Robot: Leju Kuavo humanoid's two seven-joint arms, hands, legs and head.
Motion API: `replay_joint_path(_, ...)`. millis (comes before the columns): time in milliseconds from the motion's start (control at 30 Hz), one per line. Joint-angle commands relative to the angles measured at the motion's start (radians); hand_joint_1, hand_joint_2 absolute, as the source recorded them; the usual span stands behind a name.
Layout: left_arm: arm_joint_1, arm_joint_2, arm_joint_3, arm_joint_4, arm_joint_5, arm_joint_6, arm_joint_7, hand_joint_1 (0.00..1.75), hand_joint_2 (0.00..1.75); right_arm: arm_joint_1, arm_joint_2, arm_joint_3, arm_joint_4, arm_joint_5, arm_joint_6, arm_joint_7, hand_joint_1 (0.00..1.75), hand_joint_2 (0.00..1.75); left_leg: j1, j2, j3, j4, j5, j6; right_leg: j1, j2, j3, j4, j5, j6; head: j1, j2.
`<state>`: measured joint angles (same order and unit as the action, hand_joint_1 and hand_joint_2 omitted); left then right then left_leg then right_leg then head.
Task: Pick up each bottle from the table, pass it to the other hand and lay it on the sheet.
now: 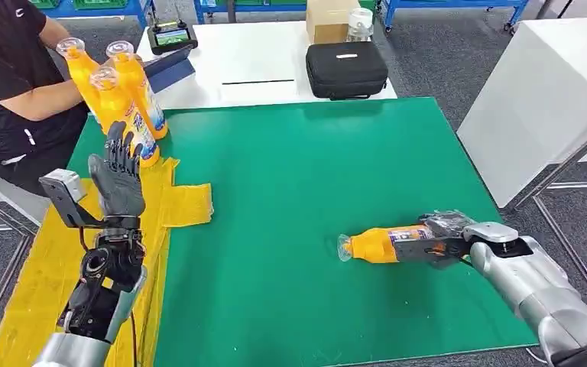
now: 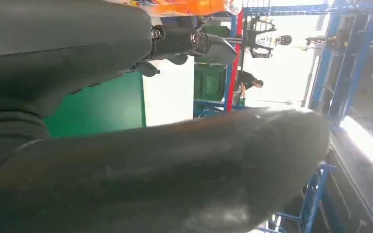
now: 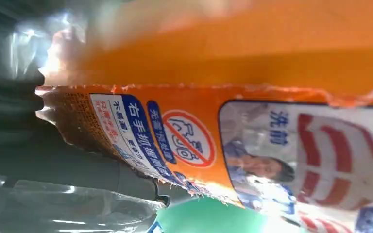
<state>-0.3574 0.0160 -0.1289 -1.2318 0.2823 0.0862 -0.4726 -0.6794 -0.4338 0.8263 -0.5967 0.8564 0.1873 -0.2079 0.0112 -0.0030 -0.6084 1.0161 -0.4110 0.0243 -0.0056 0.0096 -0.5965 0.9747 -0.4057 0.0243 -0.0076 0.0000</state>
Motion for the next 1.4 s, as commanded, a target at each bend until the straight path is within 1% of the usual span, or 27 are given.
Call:
replay_joint_path(33, -0.057, 0.015, -0.039, 0.102, 0.009, -0.003, -0.003, 0.00, 0.00, 0.081, 0.047, 0.074, 0.088, -0.006, 0.005, -0.005, 1.75, 1.75, 0.001, -0.003, 0.002, -0.002, 0.001, -0.001, 0.001, -0.003, 0.003, -0.003, 0.000, -0.001, 0.000, 0.000)
replay_joint_path(67, -0.055, 0.017, -0.038, 0.103, 0.014, -0.006, -0.003, 0.00, 0.00, 0.084, 0.053, 0.041, 0.085, -0.036, -0.020, 0.011, 1.75, 1.75, 0.001, -0.004, -0.001, -0.004, 0.003, -0.001, 0.001, -0.006, 0.001, -0.005, 0.002, -0.001, 0.000, 0.000)
replay_joint_path(100, -0.052, 0.019, -0.039, 0.100, 0.015, -0.007, -0.003, 0.00, 0.00, 0.087, 0.055, 0.021, 0.077, -0.056, -0.038, 0.014, 1.75, 1.75, 0.002, -0.003, 0.002, -0.002, 0.002, -0.001, 0.002, -0.004, 0.003, -0.003, 0.001, -0.001, 0.000, 0.000)
replay_joint_path(133, -0.044, 0.024, -0.036, 0.093, 0.033, -0.023, 0.016, 0.00, 0.00, 0.096, 0.054, -0.032, 0.047, -0.111, -0.065, 0.008, 1.75, 1.75, 0.001, -0.004, 0.001, -0.003, 0.003, -0.001, 0.002, -0.005, 0.002, -0.004, 0.001, -0.001, 0.000, 0.000)
replay_joint_path(167, -0.033, 0.031, -0.033, 0.084, 0.063, -0.055, 0.045, 0.00, 0.00, 0.111, 0.052, -0.113, -0.009, -0.207, -0.072, -0.019, 1.75, 1.75, 0.002, -0.003, 0.002, -0.002, 0.002, -0.001, 0.002, -0.003, 0.003, -0.003, 0.001, -0.001, 0.000, 0.000)
replay_joint_path(200, -0.021, 0.038, -0.029, 0.075, 0.076, -0.067, 0.059, 0.00, 0.00, 0.129, 0.034, -0.155, -0.083, -0.262, -0.053, -0.028, 1.75, 1.75, 0.001, -0.002, 0.002, -0.002, 0.002, -0.001, 0.002, -0.003, 0.003, -0.003, 0.001, -0.001, 0.000, 0.000)
replay_joint_path(233, 0.003, 0.040, -0.014, 0.060, 0.116, -0.096, 0.079, 0.00, 1.75, 0.165, 0.009, -0.239, -0.206, -0.371, -0.034, -0.051, 1.75, 1.75, 0.001, -0.002, 0.001, -0.003, 0.002, -0.001, 0.002, -0.003, 0.002, -0.003, 0.001, -0.001, 0.000, 0.000)
replay_joint_path(267, 0.025, 0.045, -0.004, 0.046, 0.148, -0.119, 0.090, 0.00, 1.75, 0.188, 0.007, -0.313, -0.294, -0.482, 0.008, -0.081, 1.75, 1.75, 0.001, 0.000, 0.001, -0.002, 0.001, -0.001, 0.002, -0.001, 0.002, -0.002, 0.001, -0.001, 0.000, 0.000)
replay_joint_path(300, 0.047, 0.050, 0.001, 0.031, 0.163, -0.131, 0.091, 0.00, 1.75, 0.199, 0.004, -0.356, -0.364, -0.546, 0.038, -0.081, 1.75, 1.75, 0.000, 0.001, 0.001, -0.002, 0.001, -0.001, 0.001, 0.001, 0.001, -0.001, 0.001, -0.001, 0.000, 0.000)
replay_joint_path(333, 0.072, 0.049, 0.003, 0.014, 0.184, -0.154, 0.096, 0.00, 1.75, 0.212, 0.023, -0.417, -0.416, -0.650, 0.089, -0.103, 1.75, 1.75, 0.000, 0.002, 0.001, -0.001, 0.000, -0.001, 0.001, 0.002, 0.001, 0.000, 0.001, -0.001, 0.000, 0.000)
replay_joint_path(367, 0.093, 0.045, 0.001, 0.000, 0.192, -0.166, 0.098, 0.00, 1.75, 0.215, 0.036, -0.443, -0.455, -0.692, 0.111, -0.102, 1.75, 1.75, 0.000, 0.003, -0.001, -0.002, 0.000, -0.001, 0.001, 0.003, 0.000, -0.001, 0.001, -0.001, 0.001, 0.000)
replay_joint_path(433, 0.100, 0.041, -0.005, -0.005, 0.192, -0.166, 0.098, 0.00, 1.75, 0.215, 0.041, -0.442, -0.462, -0.692, 0.112, -0.093, 1.75, 1.75, -0.001, 0.005, -0.003, -0.001, -0.001, -0.001, 0.000, 0.004, -0.003, 0.002, 0.001, -0.001, -0.001, 0.000)
replay_joint_path(533, 0.093, 0.040, -0.006, -0.007, 0.193, -0.166, 0.101, 0.00, 1.75, 0.225, 0.040, -0.440, -0.455, -0.693, 0.113, -0.097, 1.75, 1.75, -0.001, -0.001, -0.011, 0.000, 0.003, 0.000, 0.000, -0.001, -0.010, 0.002, 0.000, 0.000, -0.002, 0.000)
replay_joint_path(567, 0.092, 0.039, -0.007, -0.006, 0.196, -0.169, 0.102, 0.00, 1.75, 0.221, 0.052, -0.453, -0.443, -0.710, 0.109, -0.119, 1.75, 1.75, 0.000, -0.003, -0.014, 0.000, 0.004, 0.000, 0.001, -0.003, -0.012, 0.002, 0.001, 0.000, -0.001, 0.000)
replay_joint_path(633, 0.112, 0.015, -0.019, -0.034, 0.219, -0.189, 0.108, 0.00, 1.75, 0.207, 0.102, -0.462, -0.463, -0.673, 0.043, -0.148, 1.75, 1.75, 0.000, -0.003, -0.016, 0.000, 0.004, 0.001, 0.000, -0.005, -0.013, 0.002, 0.000, 0.001, -0.001, 0.000)
replay_joint_path(700, 0.139, -0.008, -0.048, -0.066, 0.239, -0.204, 0.125, 0.00, 1.75, 0.206, 0.163, -0.479, -0.484, -0.719, 0.067, -0.146, 1.75, 1.75, -0.001, 0.000, -0.017, 0.000, 0.003, 0.001, 0.000, -0.002, -0.014, 0.002, 0.000, 0.000, 0.000, 0.000)
replay_joint_path(733, 0.150, -0.019, -0.065, -0.077, 0.236, -0.194, 0.127, 0.00, 1.75, 0.202, 0.192, -0.478, -0.484, -0.719, 0.057, -0.137, 1.75, 1.75, -0.001, 0.002, -0.016, 0.000, 0.003, 0.001, 0.000, -0.001, -0.013, 0.002, 0.000, 0.000, -0.001, 0.000)
replay_joint_path(767, 0.163, -0.027, -0.096, -0.097, 0.225, -0.185, 0.126, 0.00, 1.75, 0.189, 0.233, -0.471, -0.477, -0.719, 0.049, -0.126, 1.75, 1.75, -0.001, 0.000, -0.019, 0.000, 0.004, 0.001, -0.001, -0.002, -0.016, 0.002, 0.001, 0.001, 0.000, 0.000)
replay_joint_path(833, 0.161, -0.039, -0.136, -0.125, 0.172, -0.148, 0.109, 0.00, 1.75, 0.153, 0.288, -0.451, -0.447, -0.707, 0.023, -0.104, 1.75, 1.75, 0.000, 0.001, -0.019, -0.001, 0.004, 0.001, -0.001, -0.001, -0.016, 0.002, 0.001, 0.000, 0.000, 0.000)
replay_joint_path(933, 0.135, -0.043, -0.173, -0.128, 0.130, -0.104, 0.103, 0.00, 1.75, 0.099, 0.340, -0.430, -0.373, -0.711, 0.010, -0.096, 1.75, 1.75, 0.000, 0.002, -0.021, 0.001, 0.004, 0.001, -0.001, -0.002, -0.019, 0.003, 0.001, 0.000, -0.001, 0.000)
replay_joint_path(1033, 0.107, -0.047, -0.213, -0.119, 0.044, -0.046, 0.076, 0.00, 1.75, 0.001, 0.436, -0.387, -0.245, -0.697, -0.009, -0.078, 1.75, 1.75, -0.001, 0.001, -0.022, 0.000, 0.004, 0.001, -0.001, -0.002, -0.020, 0.003, 0.002, 0.000, 0.000, 0.000)
replay_joint_path(1067, 0.098, -0.051, -0.221, -0.116, 0.029, -0.034, 0.074, 0.00, 1.75, -0.021, 0.463, -0.378, -0.225, -0.693, -0.012, -0.067, 1.75, 1.75, -0.001, 0.004, -0.021, 0.001, 0.004, 0.001, -0.001, 0.001, -0.020, 0.004, 0.002, 0.000, 0.000, 0.000)
replay_joint_path(1133, 0.073, -0.064, -0.226, -0.117, -0.005, -0.004, 0.068, 0.00, 1.75, -0.092, 0.531, -0.343, -0.165, -0.662, -0.056, -0.016, 1.75, 1.75, -0.001, 0.006, -0.021, 0.002, 0.003, 0.000, -0.001, 0.002, -0.020, 0.005, 0.001, 0.000, -0.001, 0.000)
replay_joint_path(1233, 0.058, -0.065, -0.231, -0.135, -0.018, 0.008, 0.065, 0.00, 1.75, -0.161, 0.612, -0.312, -0.100, -0.645, -0.096, 0.030, 1.75, 1.75, -0.001, 0.006, -0.022, 0.002, 0.004, -0.001, -0.001, 0.002, -0.022, 0.006, 0.001, 0.000, 0.000, 0.000)
replay_joint_path(1300, 0.058, -0.066, -0.233, -0.145, -0.019, 0.010, 0.067, 0.00, 1.75, -0.175, 0.632, -0.306, -0.084, -0.639, -0.109, 0.042, 1.75, 1.75, -0.001, 0.006, -0.022, 0.002, 0.004, -0.001, -0.001, 0.002, -0.023, 0.007, 0.001, -0.001, 0.000, 0.000)
replay_joint_path(1333, 0.056, -0.067, -0.239, -0.147, -0.021, 0.010, 0.068, 0.00, 1.75, -0.186, 0.645, -0.297, -0.068, -0.633, -0.113, 0.051, 1.75, 1.75, 0.000, 0.002, -0.023, 0.001, 0.006, -0.001, 0.000, -0.001, -0.022, 0.005, 0.002, 0.000, 0.000, 0.000)
replay_joint_path(1400, 0.056, -0.067, -0.239, -0.147, -0.021, 0.010, 0.068, 0.00, 1.75, -0.186, 0.645, -0.297, -0.068, -0.633, -0.113, 0.051, 1.75, 1.75, 0.000, 0.003, -0.021, 0.001, 0.005, -0.002, 0.000, -0.001, -0.021, 0.006, 0.000, -0.001, -0.001, 0.000)
